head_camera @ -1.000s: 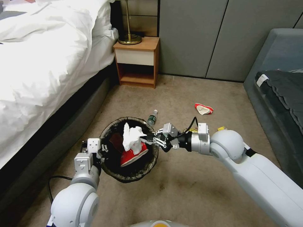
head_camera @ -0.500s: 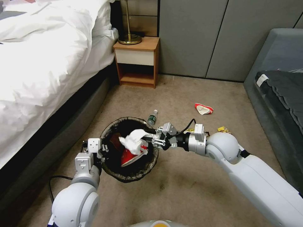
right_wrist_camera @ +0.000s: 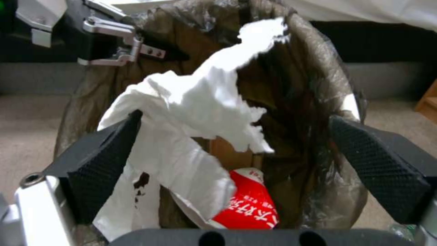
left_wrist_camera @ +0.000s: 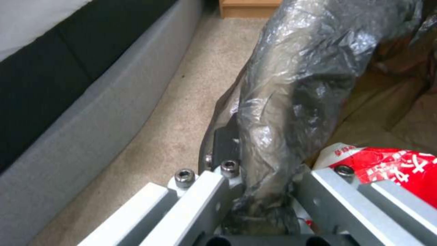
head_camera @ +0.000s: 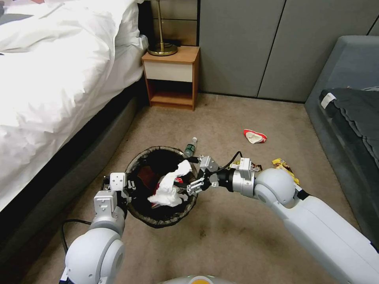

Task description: Pick up the trash bin, then pick up the garbage from the floor and place it into the trash bin.

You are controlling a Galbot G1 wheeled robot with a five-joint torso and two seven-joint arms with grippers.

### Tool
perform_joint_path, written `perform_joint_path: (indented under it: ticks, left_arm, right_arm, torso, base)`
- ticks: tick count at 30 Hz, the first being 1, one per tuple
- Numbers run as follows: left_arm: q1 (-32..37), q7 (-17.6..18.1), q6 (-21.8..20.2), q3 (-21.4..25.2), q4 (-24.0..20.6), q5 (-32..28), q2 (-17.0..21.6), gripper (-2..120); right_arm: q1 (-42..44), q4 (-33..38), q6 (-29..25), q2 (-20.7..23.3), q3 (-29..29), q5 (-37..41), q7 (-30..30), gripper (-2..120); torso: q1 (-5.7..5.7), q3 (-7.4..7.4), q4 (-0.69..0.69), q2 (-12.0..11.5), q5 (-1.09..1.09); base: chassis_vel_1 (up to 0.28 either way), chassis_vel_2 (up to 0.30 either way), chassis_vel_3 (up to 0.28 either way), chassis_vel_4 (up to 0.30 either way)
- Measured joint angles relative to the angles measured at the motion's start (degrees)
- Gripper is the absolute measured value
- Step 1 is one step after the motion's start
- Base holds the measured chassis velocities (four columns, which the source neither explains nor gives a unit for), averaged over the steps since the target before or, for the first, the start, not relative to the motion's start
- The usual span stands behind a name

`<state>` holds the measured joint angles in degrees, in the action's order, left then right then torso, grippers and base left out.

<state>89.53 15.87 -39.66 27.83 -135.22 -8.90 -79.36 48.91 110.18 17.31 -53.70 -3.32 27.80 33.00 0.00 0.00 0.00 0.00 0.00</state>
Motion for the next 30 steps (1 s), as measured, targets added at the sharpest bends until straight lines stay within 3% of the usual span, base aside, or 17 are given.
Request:
perform_joint_path:
  ticks: [8, 16, 23, 25, 30]
  left_arm:
    - [0.02, 0.0, 0.02, -0.22, -0.02, 0.03, -0.02, 0]
    - [0.18, -0.31, 0.16, -0.17, -0.12, 0.21, -0.15, 0]
    - [0.31, -0.28, 0.41, 0.19, -0.18, 0.19, -0.3, 0]
    - [0.24, -0.22, 0.48, 0.19, -0.18, 0.22, -0.44, 0]
    - [0.19, -0.21, 0.5, 0.21, -0.15, 0.25, -0.48, 0]
  right_arm:
    - [-1.64, -0.07, 1.21, 0.02, -1.82, -0.08, -2.07, 100]
    - [-11.68, -3.26, 12.04, -1.38, -10.43, 4.0, -14.31, 100]
    - [-16.57, -6.11, 18.51, -4.22, -14.97, 8.79, -20.86, 100]
    - [-18.51, -7.2, 24.18, -5.69, -17.18, 12.71, -28.03, 100]
    - [-19.71, -8.47, 25.35, -6.22, -18.52, 12.9, -31.62, 100]
  torso:
    - [0.0, 0.0, 0.0, 0.0, -0.01]
    - [0.0, 0.0, 0.0, 0.0, -0.01]
    - [0.0, 0.0, 0.01, 0.0, 0.0]
    - [0.0, 0.0, 0.01, 0.0, -0.01]
    - [0.0, 0.0, 0.01, 0.0, -0.01]
  base:
    - [0.0, 0.0, 0.0, 0.0]
    - [0.0, 0.0, 0.0, 0.0]
    - [0.0, 0.0, 0.0, 0.0]
    - [0.0, 0.0, 0.0, 0.0]
    - [0.0, 0.0, 0.0, 0.0]
